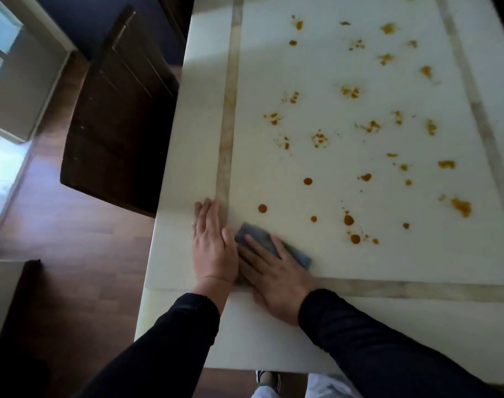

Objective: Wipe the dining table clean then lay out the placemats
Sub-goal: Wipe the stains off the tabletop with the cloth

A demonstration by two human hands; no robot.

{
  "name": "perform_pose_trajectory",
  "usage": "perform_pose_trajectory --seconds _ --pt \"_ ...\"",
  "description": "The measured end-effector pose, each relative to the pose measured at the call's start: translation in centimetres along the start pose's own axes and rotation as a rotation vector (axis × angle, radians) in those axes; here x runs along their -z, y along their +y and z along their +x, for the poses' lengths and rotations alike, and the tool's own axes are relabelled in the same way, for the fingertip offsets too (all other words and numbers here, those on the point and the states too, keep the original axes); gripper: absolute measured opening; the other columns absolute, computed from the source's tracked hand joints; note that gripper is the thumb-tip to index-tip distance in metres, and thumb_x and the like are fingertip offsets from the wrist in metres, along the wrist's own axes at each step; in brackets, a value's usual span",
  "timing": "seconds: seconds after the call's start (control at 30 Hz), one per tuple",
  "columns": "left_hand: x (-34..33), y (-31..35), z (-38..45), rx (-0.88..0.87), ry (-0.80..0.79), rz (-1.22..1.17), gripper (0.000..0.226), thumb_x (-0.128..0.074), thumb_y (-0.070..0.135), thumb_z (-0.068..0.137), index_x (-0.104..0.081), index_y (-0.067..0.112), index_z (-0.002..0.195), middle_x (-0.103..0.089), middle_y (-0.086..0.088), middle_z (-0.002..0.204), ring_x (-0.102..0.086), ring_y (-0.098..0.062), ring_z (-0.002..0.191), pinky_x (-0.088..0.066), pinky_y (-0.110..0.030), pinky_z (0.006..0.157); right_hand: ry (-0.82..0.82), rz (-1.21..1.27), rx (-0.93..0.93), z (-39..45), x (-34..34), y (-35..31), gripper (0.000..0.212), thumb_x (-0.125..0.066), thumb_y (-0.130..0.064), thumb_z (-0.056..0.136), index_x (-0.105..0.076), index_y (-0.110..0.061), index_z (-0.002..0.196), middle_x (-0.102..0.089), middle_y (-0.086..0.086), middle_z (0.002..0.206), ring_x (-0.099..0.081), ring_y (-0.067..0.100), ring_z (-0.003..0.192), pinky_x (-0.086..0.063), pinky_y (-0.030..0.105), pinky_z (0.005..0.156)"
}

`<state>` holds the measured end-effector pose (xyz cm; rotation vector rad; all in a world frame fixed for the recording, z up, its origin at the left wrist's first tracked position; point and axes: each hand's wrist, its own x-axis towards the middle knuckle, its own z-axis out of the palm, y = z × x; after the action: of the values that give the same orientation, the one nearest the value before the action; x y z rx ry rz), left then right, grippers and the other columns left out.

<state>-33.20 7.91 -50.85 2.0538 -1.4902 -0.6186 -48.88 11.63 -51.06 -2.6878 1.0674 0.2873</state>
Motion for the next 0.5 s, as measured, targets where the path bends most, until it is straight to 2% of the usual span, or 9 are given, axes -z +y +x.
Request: perform_pose_trajectory --seconds 0.07,0.17,0.27,0.33,0.5 --pt "-0.2 0.0 0.1 0.012 0.018 0.004 0.067 -0.028 0.027 0.087 -0.039 0.011 0.151 -0.033 -0.003 0.160 -0.014 -0.013 0.152 -0.014 -0.034 0.123 0.025 -0.019 -0.112 2.1 0.6 1.4 0.074 -0.029 -0.048 0.100 0.005 -0.019 0.158 0.011 0.002 0.166 0.019 0.025 0.151 0.002 0.062 0.117" --pt "-0.3 -0.4 0.1 -0.014 0.012 0.050 0.067 -0.026 0.030 0.088 -0.039 0.011 0.151 -0.033 -0.003 0.160 -0.015 -0.014 0.152 -0.014 -0.035 0.124 0.061 -0.008 -0.209 4.7 2.0 3.5 0.071 -0.023 -0.052 0.101 0.004 -0.019 0.158 0.009 -0.001 0.166 0.014 0.024 0.152 -0.001 0.064 0.116" --pt "-0.7 -0.6 0.0 -0.018 0.003 0.118 0.066 -0.027 0.030 0.090 -0.035 0.013 0.153 -0.030 -0.002 0.162 -0.012 -0.014 0.152 -0.010 -0.033 0.124 0.069 0.021 -0.261 6.1 2.8 4.7 0.071 -0.014 -0.053 0.100 0.009 -0.018 0.157 0.013 -0.001 0.166 0.018 0.024 0.151 0.001 0.065 0.115" --pt "-0.9 -0.4 0.0 -0.015 0.006 0.154 0.064 -0.030 0.029 0.091 -0.033 0.014 0.154 -0.028 -0.002 0.162 -0.011 -0.014 0.153 -0.006 -0.030 0.124 0.102 0.053 -0.327 5.5 2.6 4.4 0.071 -0.015 -0.053 0.101 0.006 -0.017 0.158 0.011 0.000 0.166 0.015 0.025 0.152 -0.002 0.064 0.115" --pt "-1.3 -0.4 -0.1 -0.017 0.009 0.228 0.060 -0.039 0.021 0.098 -0.028 0.014 0.156 -0.022 -0.002 0.164 -0.006 -0.016 0.153 -0.002 -0.031 0.124 0.097 0.006 -0.217 2.5 1.5 5.9 0.071 -0.020 -0.053 0.102 0.008 -0.019 0.158 0.012 0.000 0.166 0.014 0.026 0.152 0.001 0.068 0.114"
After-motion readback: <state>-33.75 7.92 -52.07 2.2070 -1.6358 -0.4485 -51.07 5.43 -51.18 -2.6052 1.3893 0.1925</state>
